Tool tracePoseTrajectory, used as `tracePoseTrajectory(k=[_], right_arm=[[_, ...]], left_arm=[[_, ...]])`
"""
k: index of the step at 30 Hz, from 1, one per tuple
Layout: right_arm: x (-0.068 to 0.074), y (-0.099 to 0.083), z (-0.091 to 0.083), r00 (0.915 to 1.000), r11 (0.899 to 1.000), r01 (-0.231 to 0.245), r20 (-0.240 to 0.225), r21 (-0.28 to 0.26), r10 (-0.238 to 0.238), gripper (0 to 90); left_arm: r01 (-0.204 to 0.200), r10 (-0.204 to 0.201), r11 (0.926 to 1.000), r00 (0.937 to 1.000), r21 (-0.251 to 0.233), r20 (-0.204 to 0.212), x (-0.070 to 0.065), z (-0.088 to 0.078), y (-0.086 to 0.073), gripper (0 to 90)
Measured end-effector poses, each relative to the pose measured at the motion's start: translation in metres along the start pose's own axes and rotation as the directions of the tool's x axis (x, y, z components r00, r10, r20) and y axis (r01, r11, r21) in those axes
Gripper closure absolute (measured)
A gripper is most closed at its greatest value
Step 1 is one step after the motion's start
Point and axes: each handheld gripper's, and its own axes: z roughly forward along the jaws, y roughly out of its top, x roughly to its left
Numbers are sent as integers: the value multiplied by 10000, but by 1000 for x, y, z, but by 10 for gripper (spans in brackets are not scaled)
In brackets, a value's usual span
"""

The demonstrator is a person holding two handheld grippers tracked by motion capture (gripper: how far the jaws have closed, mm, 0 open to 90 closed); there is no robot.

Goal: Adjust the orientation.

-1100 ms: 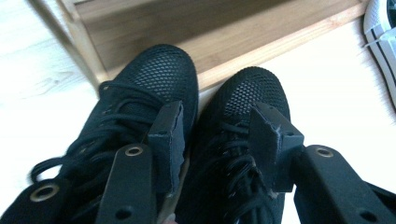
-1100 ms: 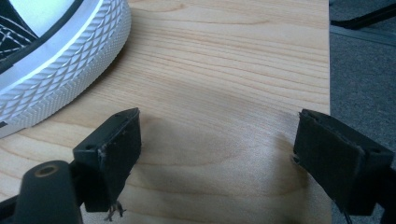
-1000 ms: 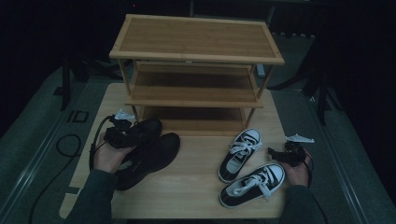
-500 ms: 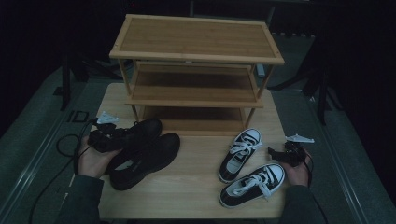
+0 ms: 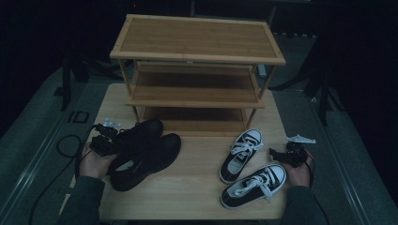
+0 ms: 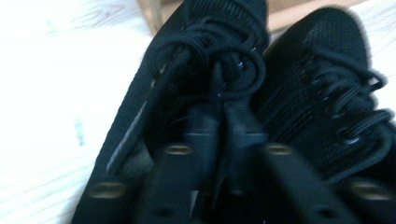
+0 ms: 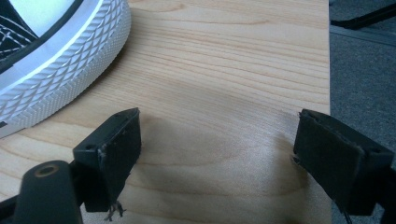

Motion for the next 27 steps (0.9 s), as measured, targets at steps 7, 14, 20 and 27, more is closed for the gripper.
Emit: tracePoseTrajectory(k=[7,14,20,27], right_arm=[[0,0,0,10000,10000,0,-1,1,0,149],[0,0,0,10000,10000,-15,7,1,15,149],[0,0,0,10000,10000,-16,6,1,16,149],[0,0,0,10000,10000,-15,6,1,15,149]], left_arm=[[-690,727,9970,9904,-348,1177,-3,0,3,877],[-1311,1373,9903,9756,-466,1715,-7,3,9,878],[-1344,1421,9898,9456,-466,2926,-12,10,9,879],[-1596,1563,9871,9514,-90,2653,-18,12,11,869]])
